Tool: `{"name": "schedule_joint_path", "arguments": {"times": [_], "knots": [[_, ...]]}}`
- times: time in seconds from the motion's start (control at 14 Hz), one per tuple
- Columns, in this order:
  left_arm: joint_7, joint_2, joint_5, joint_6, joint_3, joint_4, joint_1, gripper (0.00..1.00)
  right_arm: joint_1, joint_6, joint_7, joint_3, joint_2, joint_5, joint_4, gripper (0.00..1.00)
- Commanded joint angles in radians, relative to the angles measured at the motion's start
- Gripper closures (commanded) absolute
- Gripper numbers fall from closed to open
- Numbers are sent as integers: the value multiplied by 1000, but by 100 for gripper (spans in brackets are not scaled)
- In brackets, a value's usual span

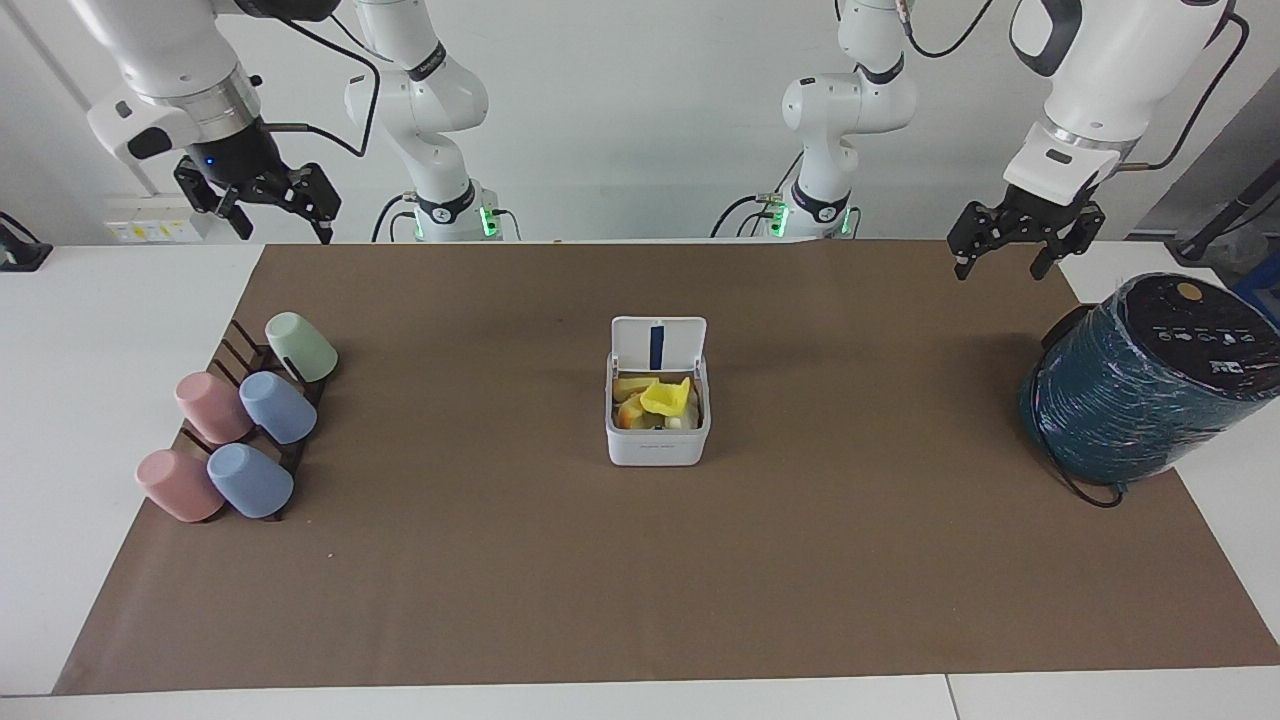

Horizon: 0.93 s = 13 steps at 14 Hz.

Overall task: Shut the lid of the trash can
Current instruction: 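Raise the left gripper from rest toward the white trash bin, then move the left gripper over the open lid of the bin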

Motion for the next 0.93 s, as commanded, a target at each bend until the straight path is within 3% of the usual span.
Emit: {"name": "schedule_joint_path", "arguments": {"times": [0.0,0.5,0.86], "knots": [[0,-5,12,-25,-6,0,8,0,-1,1,-1,-1,-25,-3,-27,0],[-37,-8,12,22,-14,-20,-38,0,3,2,-1,-1,-25,-3,-28,0],[-209,-71,12,105,-16,-160,-234,0,2,5,-1,-1,-25,-3,-28,0]]}}
